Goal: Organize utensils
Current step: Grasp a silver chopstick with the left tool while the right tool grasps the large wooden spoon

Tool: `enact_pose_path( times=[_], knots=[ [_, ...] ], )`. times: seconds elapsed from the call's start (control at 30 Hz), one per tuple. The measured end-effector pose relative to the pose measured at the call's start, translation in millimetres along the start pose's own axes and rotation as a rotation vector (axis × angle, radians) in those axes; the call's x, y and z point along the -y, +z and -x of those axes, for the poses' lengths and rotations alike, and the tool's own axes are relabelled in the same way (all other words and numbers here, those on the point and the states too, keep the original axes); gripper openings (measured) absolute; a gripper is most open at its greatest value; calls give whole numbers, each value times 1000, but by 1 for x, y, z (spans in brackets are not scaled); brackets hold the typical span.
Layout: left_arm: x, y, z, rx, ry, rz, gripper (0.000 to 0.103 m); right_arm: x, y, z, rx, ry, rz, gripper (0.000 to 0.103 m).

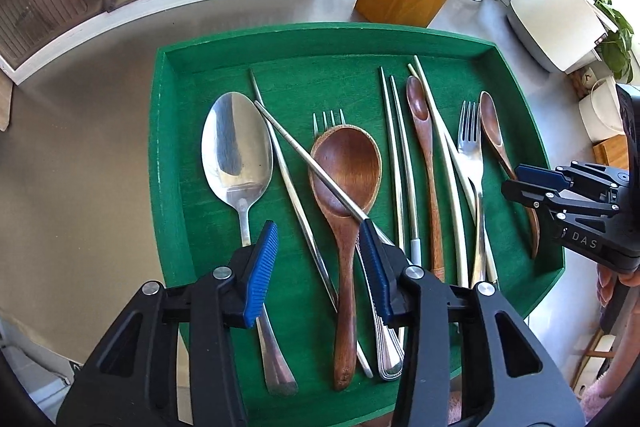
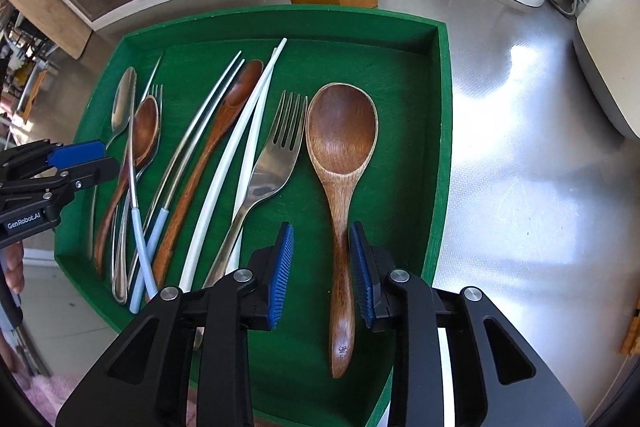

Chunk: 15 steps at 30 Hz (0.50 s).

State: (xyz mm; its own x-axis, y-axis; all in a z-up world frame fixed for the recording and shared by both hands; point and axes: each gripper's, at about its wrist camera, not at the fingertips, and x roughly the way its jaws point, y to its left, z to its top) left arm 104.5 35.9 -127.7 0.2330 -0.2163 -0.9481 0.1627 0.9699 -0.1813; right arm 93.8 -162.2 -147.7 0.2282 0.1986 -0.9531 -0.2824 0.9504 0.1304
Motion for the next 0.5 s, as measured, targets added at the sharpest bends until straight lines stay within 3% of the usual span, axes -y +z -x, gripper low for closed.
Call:
enact_pose_path(
  times=[0.13, 0.5],
  knots=[
    [-3, 4, -3, -10, -98, 66, 31, 5, 1, -4, -26, 31, -23, 22],
    [3, 20, -19, -86, -96, 148, 30, 2, 13, -4, -80, 0, 13, 20]
  ],
)
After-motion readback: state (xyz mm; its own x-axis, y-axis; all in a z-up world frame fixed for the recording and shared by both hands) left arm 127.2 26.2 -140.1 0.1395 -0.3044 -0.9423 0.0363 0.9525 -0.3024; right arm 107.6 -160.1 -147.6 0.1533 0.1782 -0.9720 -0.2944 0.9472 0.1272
